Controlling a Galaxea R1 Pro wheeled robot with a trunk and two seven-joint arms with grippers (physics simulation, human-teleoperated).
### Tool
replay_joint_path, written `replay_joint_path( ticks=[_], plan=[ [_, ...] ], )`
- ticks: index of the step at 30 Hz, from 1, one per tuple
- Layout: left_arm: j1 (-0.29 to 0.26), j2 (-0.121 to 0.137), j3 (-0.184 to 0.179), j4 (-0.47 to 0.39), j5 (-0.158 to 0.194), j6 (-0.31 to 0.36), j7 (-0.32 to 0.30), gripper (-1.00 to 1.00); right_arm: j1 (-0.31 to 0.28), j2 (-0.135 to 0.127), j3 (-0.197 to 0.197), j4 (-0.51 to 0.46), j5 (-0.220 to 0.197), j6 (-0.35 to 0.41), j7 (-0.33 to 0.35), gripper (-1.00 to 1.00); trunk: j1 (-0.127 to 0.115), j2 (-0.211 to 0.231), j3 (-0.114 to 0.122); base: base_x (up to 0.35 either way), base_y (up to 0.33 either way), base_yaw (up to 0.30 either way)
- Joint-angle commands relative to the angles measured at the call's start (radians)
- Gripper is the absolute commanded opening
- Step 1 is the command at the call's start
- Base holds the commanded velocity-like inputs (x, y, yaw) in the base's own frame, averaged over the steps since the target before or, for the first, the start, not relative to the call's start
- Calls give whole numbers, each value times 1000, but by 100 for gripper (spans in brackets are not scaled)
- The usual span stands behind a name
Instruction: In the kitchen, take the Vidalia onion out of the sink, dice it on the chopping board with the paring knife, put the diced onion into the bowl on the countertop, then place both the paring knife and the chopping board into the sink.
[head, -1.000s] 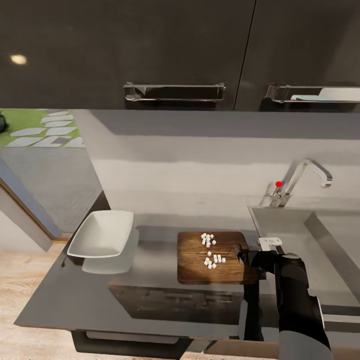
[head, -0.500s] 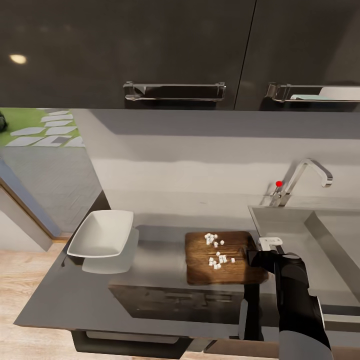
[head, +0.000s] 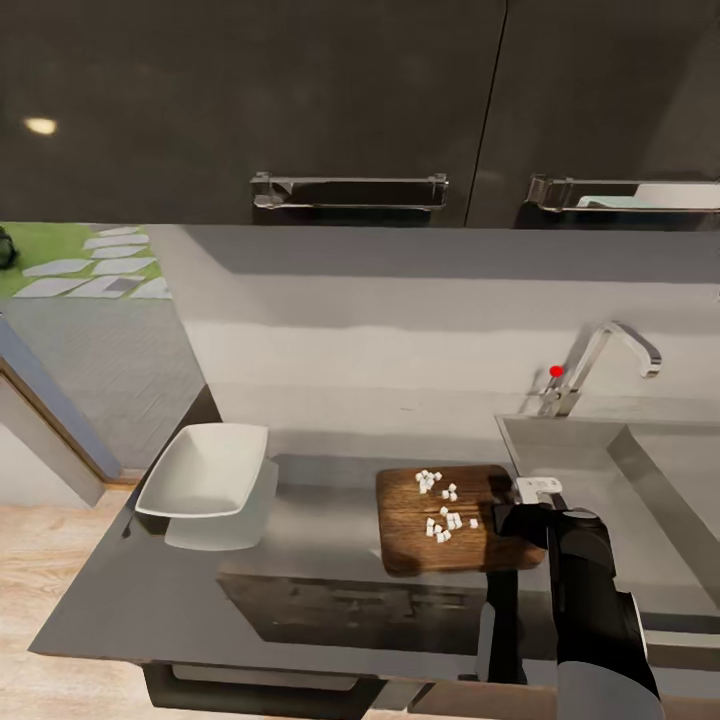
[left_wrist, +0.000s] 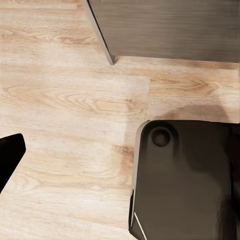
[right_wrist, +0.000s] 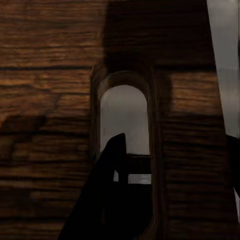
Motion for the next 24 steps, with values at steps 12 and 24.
replay_joint_path(
  ticks=[12,24],
  plan=[
    [0,2,-9,-2,10,-2,4,100,-1,1,-2,-1,4,3,11,-100,1,-2,17,0,0,0],
    [0,2,-8,-2,10,-1,4,100,-1,1,-2,-1,4,3,12,-100,1,-2,36,0,125,0]
  ],
)
